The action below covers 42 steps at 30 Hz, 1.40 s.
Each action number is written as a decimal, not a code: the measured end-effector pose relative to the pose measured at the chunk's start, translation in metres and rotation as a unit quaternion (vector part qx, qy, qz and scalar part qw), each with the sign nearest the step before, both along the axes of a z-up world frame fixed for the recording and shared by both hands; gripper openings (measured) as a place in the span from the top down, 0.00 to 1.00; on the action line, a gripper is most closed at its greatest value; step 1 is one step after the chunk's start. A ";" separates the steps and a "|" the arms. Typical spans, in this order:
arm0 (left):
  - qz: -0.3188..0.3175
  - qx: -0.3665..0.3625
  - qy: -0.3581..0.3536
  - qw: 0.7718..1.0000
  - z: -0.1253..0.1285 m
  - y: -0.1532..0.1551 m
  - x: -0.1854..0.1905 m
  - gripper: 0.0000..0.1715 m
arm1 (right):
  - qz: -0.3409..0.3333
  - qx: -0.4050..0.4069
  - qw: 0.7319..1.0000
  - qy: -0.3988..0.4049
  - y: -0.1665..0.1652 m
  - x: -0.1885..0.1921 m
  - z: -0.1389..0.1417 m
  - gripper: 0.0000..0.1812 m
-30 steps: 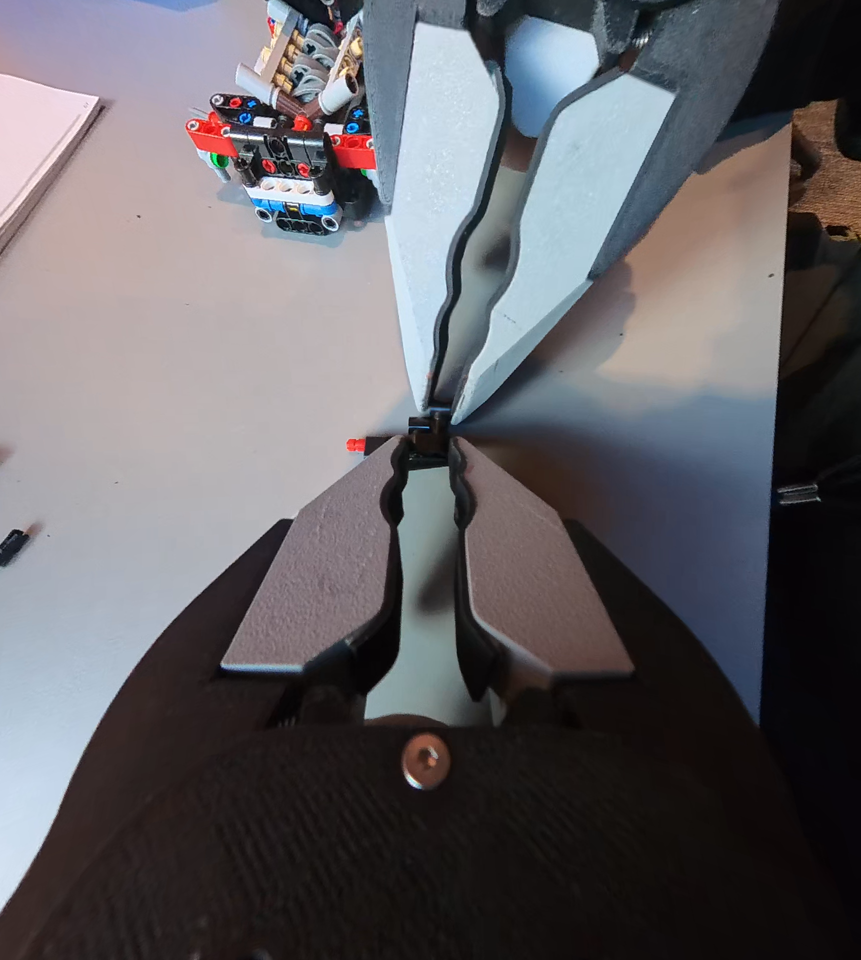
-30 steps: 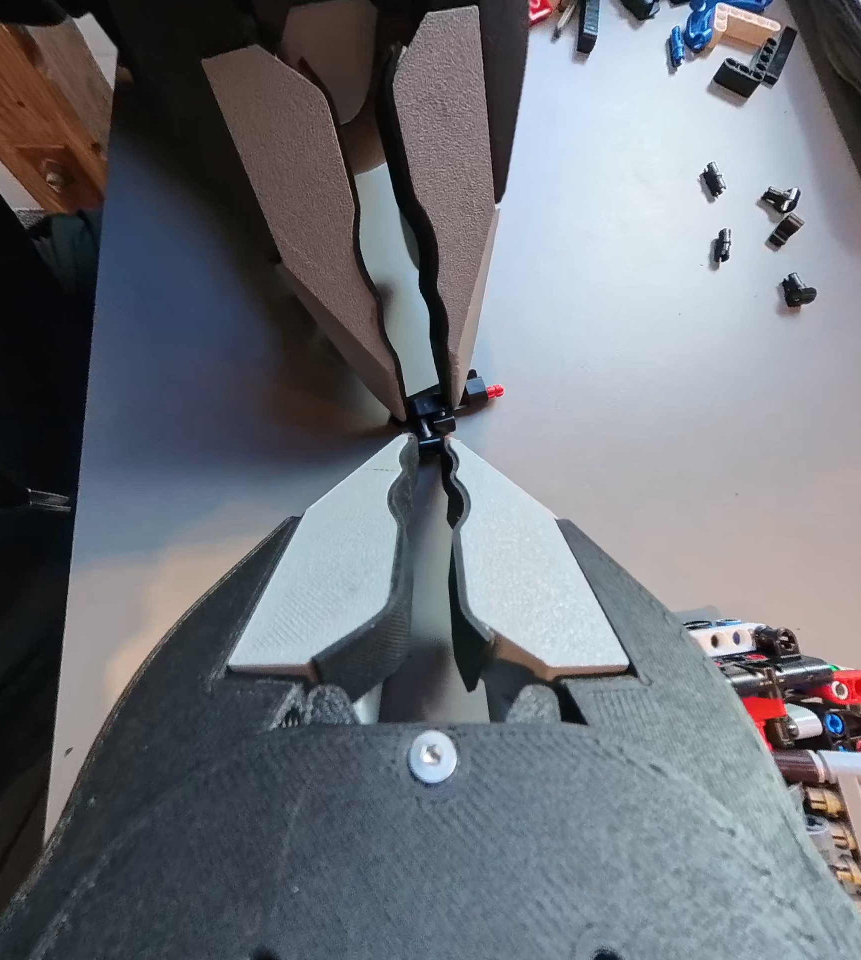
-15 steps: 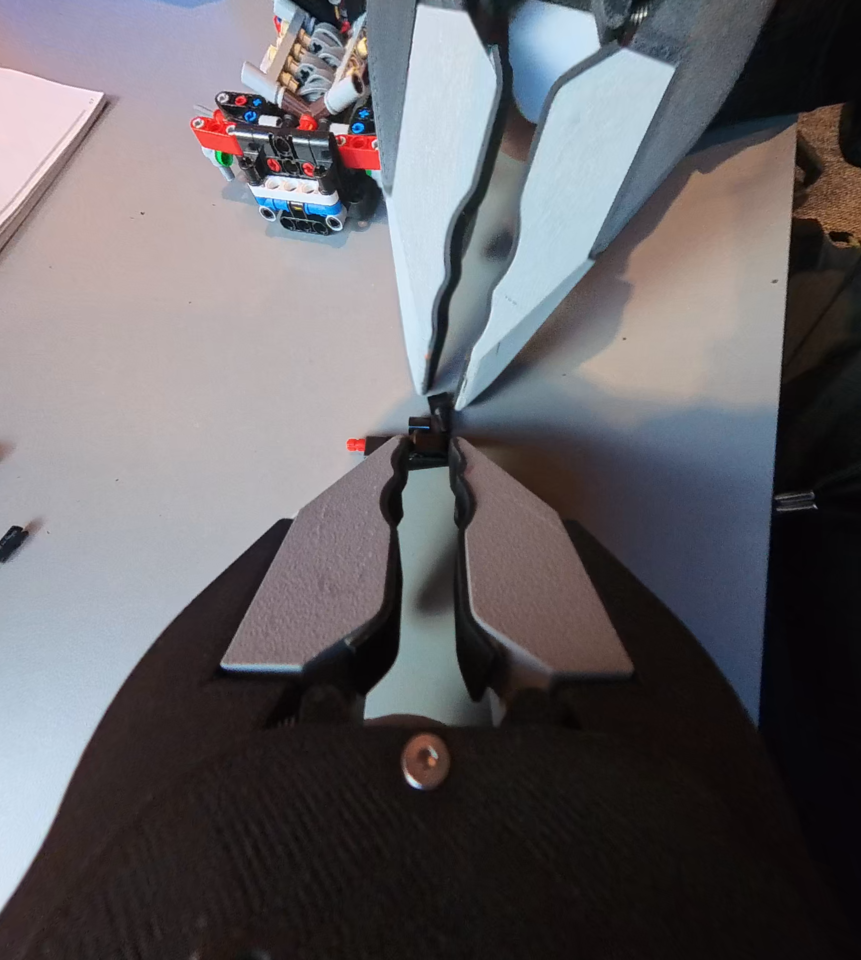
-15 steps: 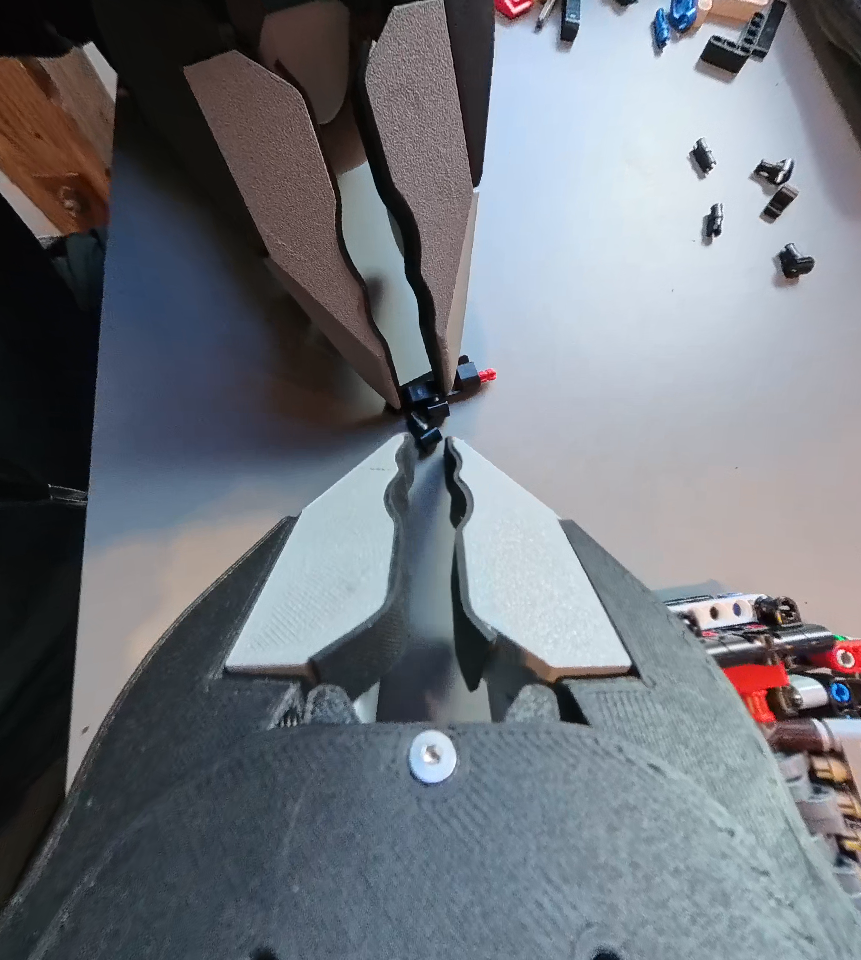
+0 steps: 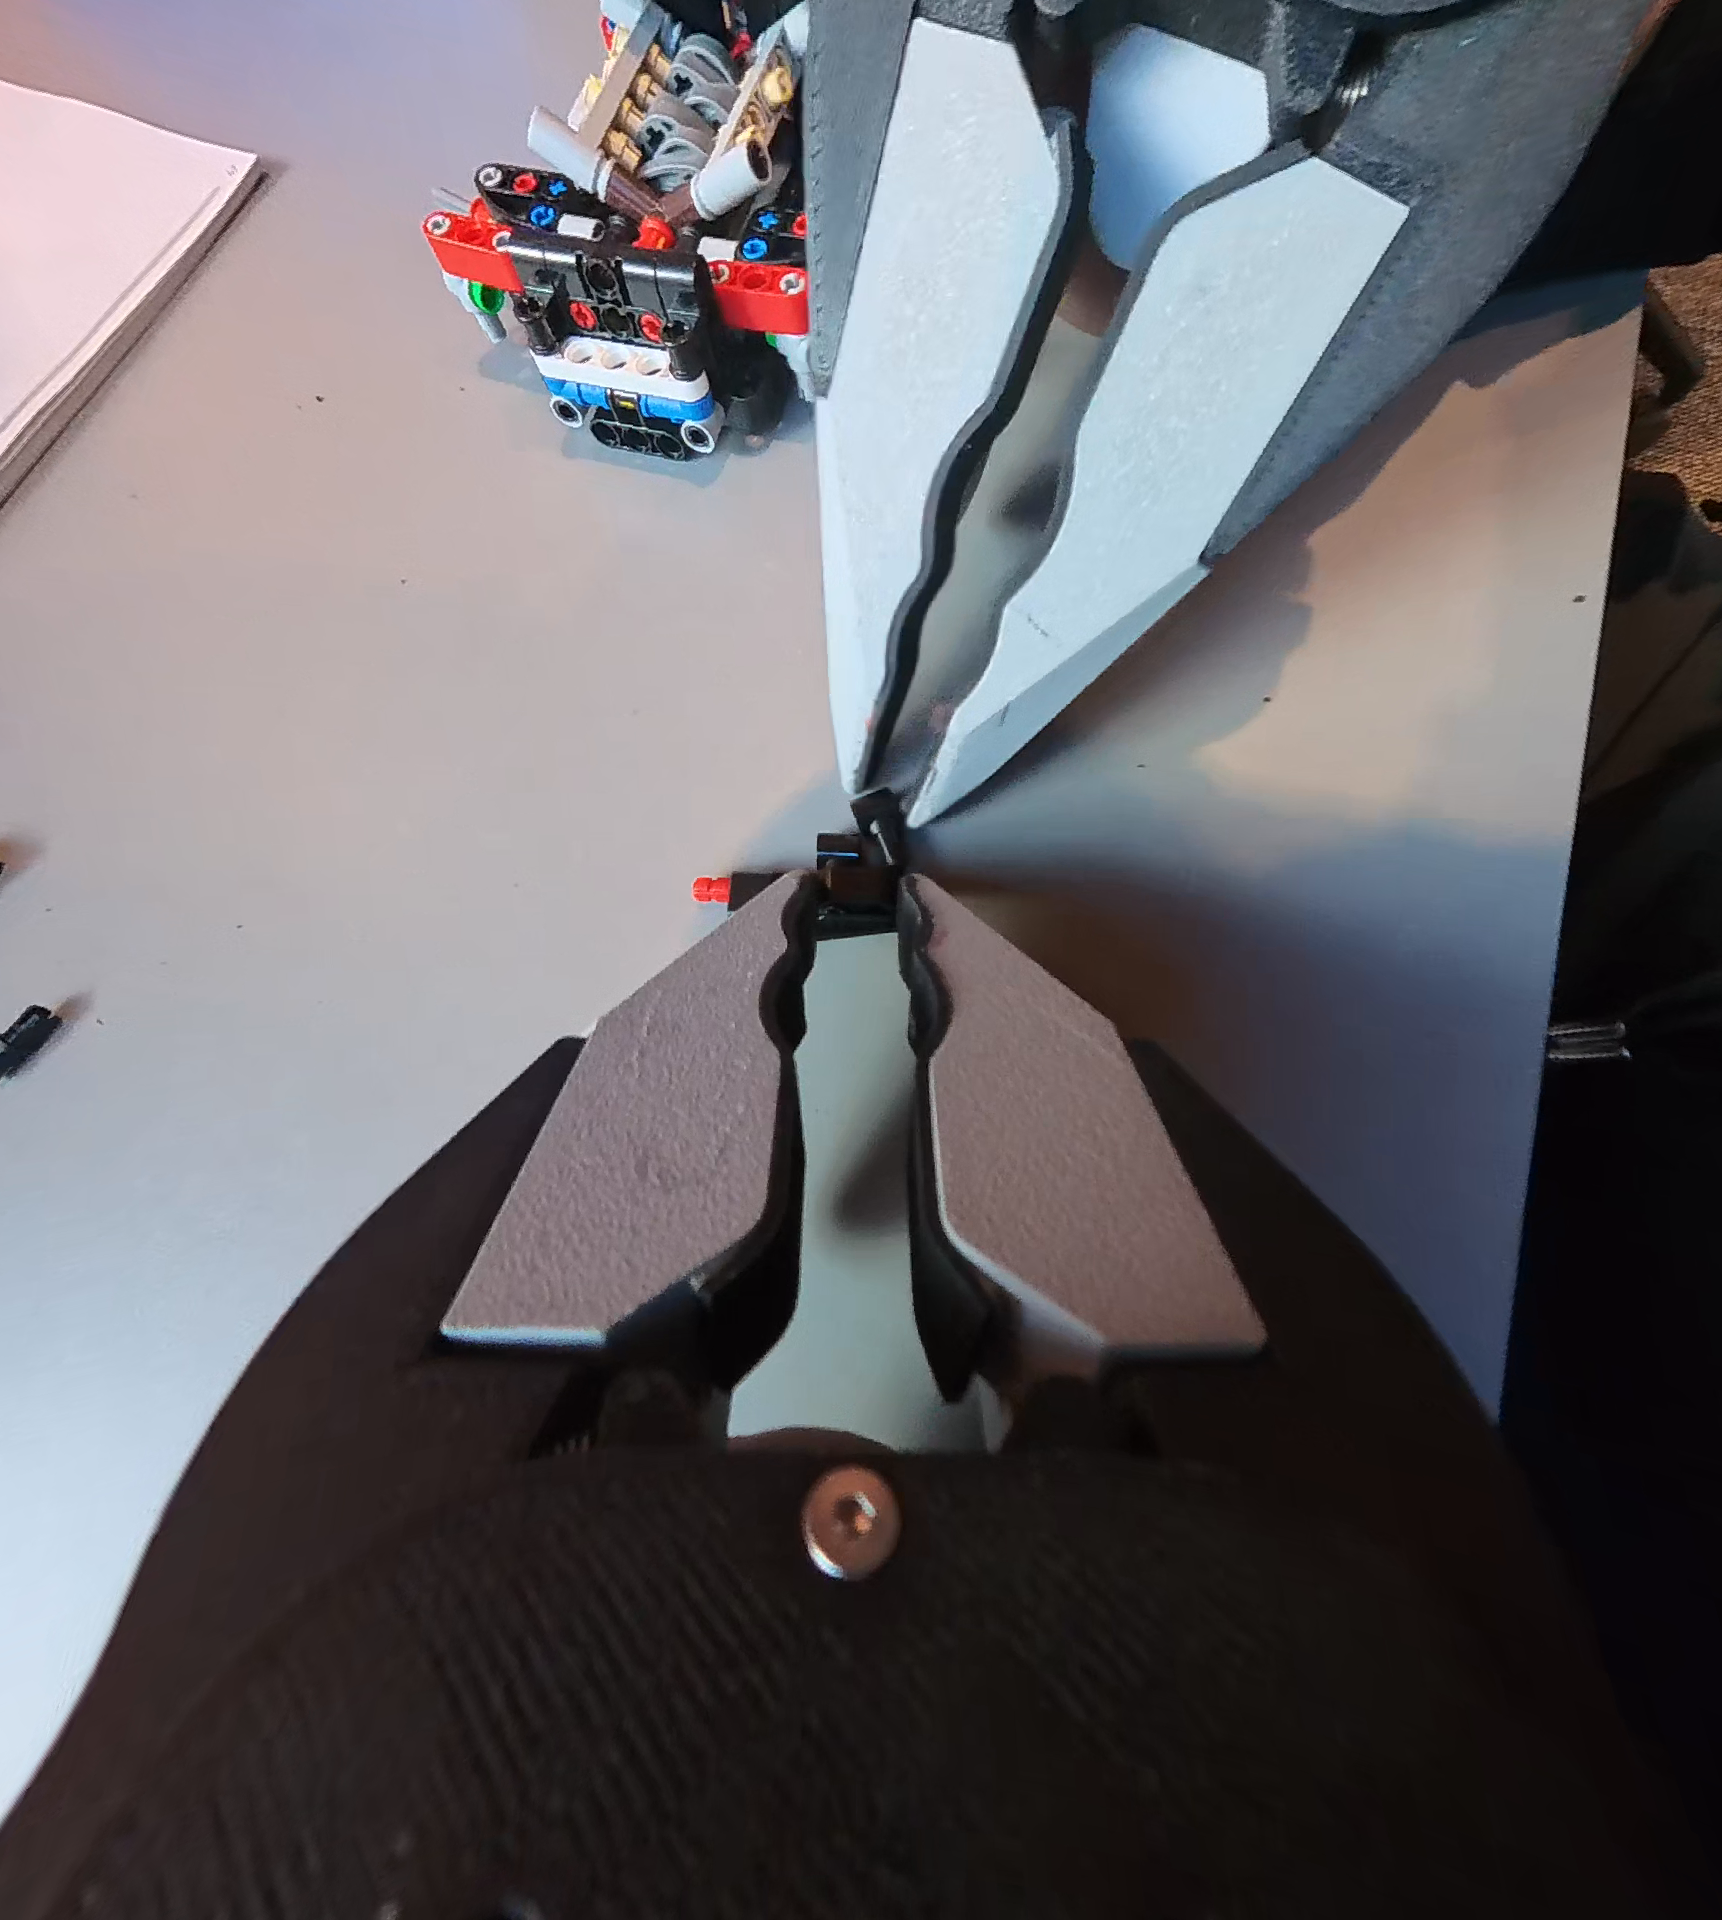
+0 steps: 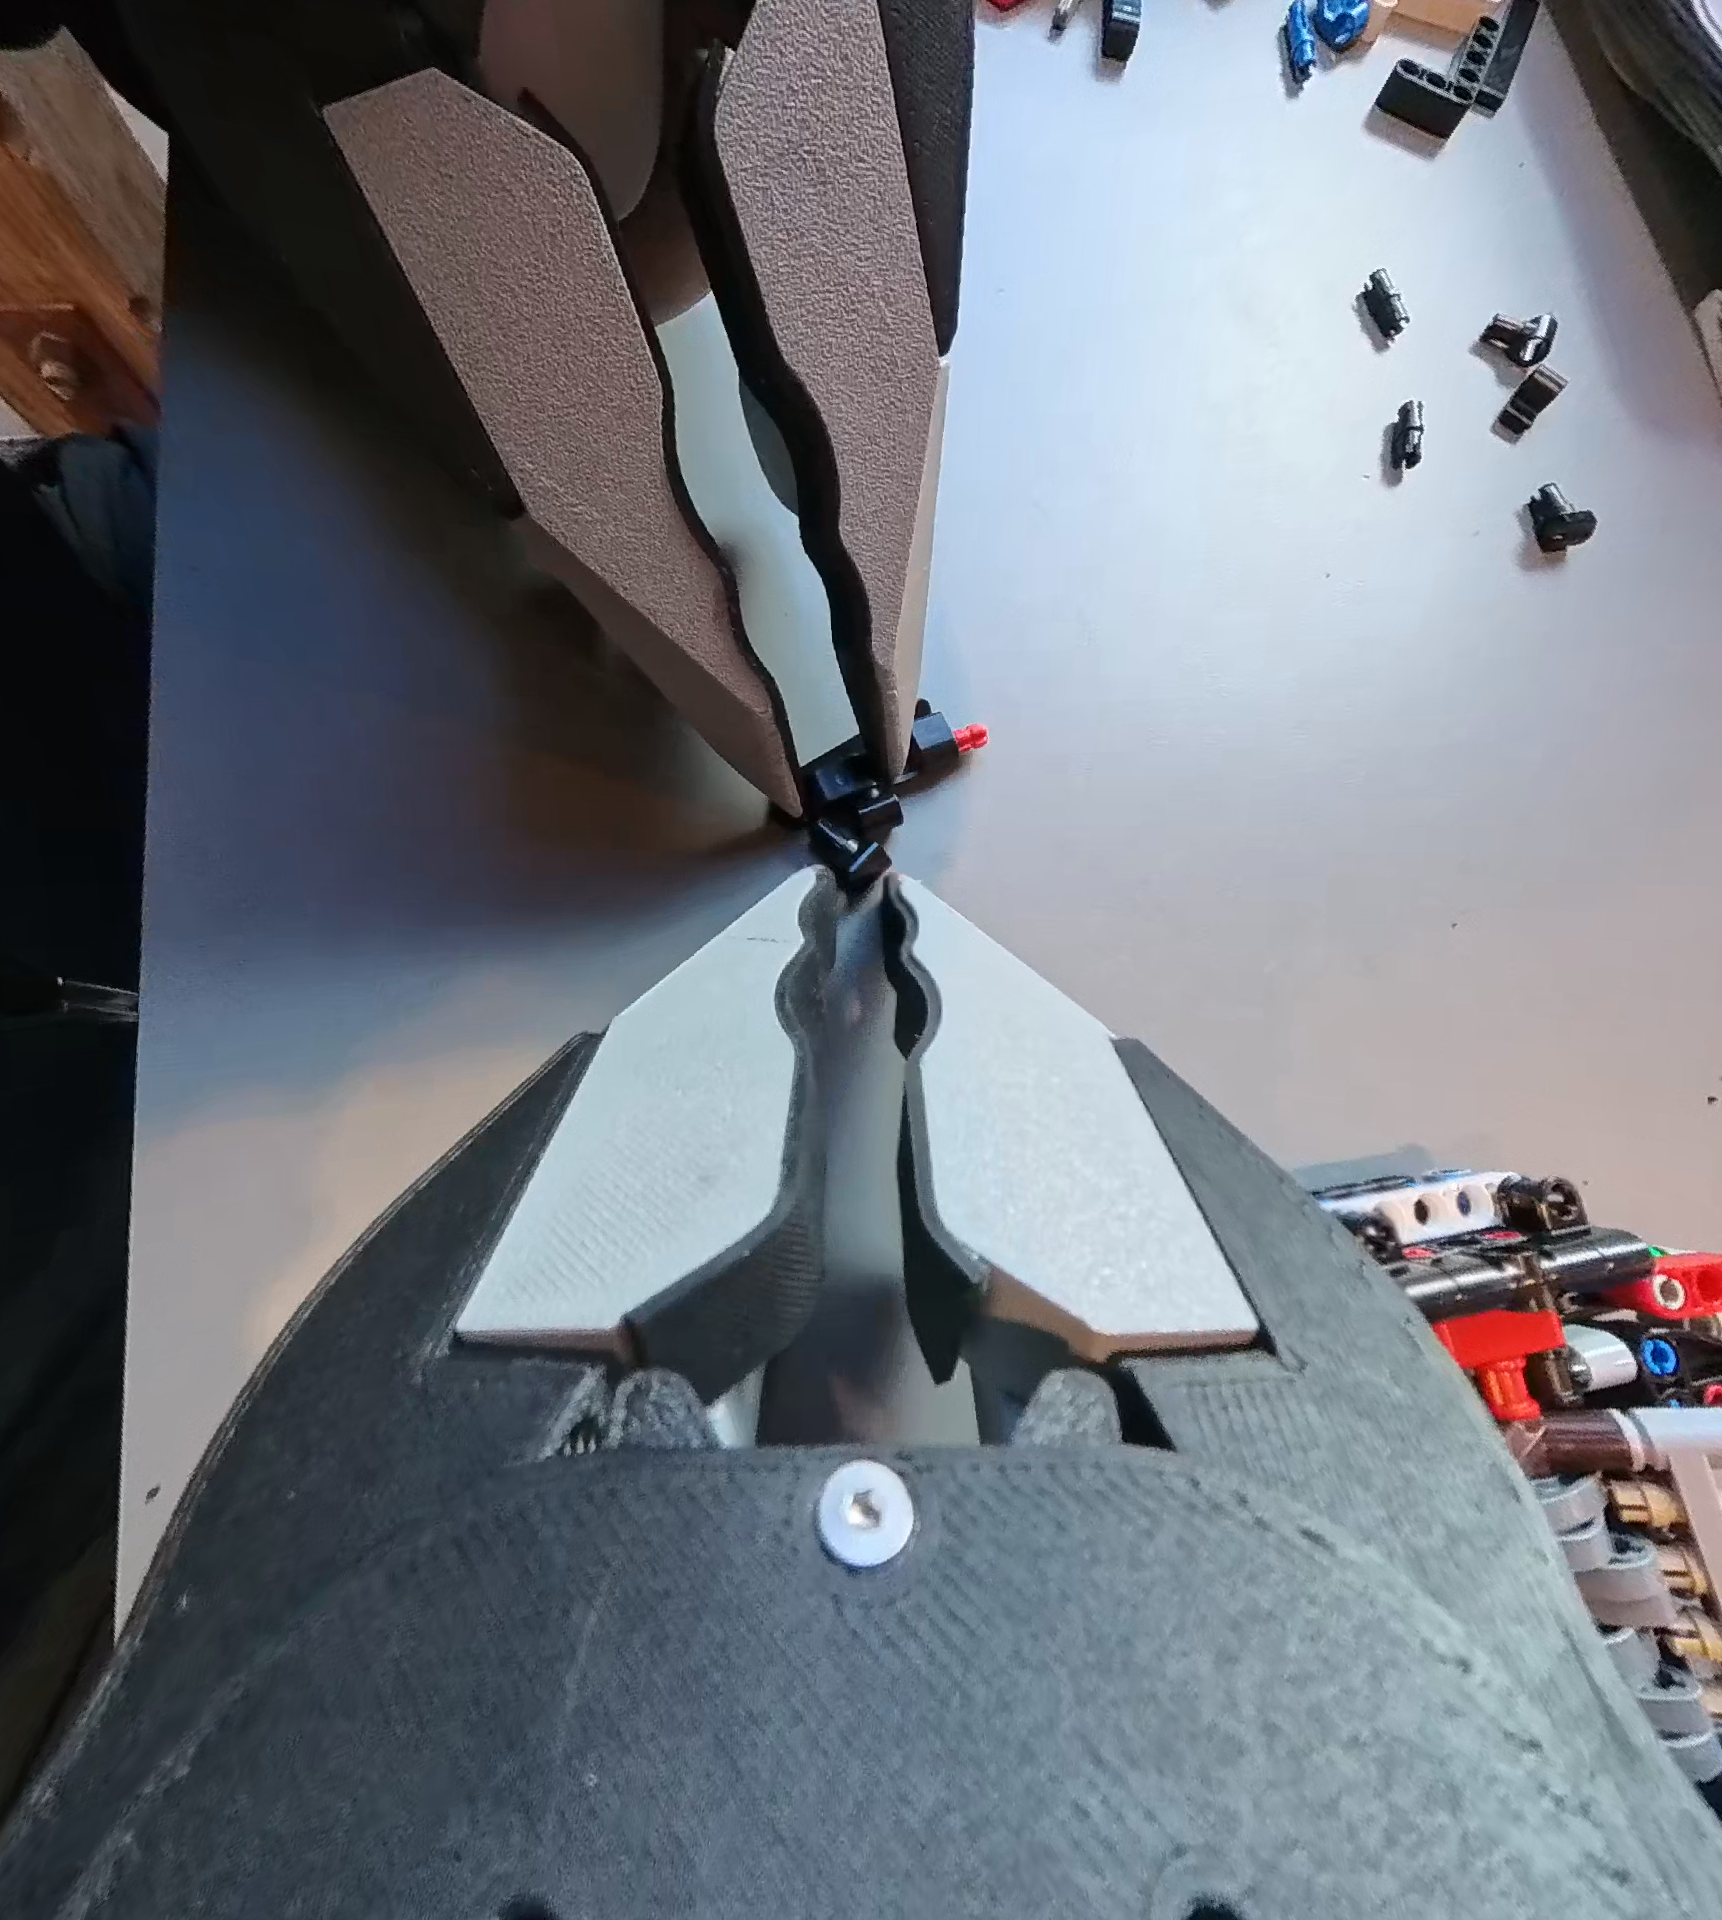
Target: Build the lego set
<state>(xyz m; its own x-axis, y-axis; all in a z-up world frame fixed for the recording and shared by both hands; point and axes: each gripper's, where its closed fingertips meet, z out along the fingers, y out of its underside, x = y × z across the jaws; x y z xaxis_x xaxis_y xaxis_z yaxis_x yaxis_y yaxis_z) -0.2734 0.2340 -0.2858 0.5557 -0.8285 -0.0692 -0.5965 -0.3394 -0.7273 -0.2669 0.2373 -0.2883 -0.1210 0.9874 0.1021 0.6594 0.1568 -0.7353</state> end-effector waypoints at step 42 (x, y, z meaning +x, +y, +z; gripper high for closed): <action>0.050 0.016 0.011 0.999 0.000 0.004 -0.001 0.93 | -0.166 -0.014 0.986 -0.007 0.004 -0.002 0.000 0.98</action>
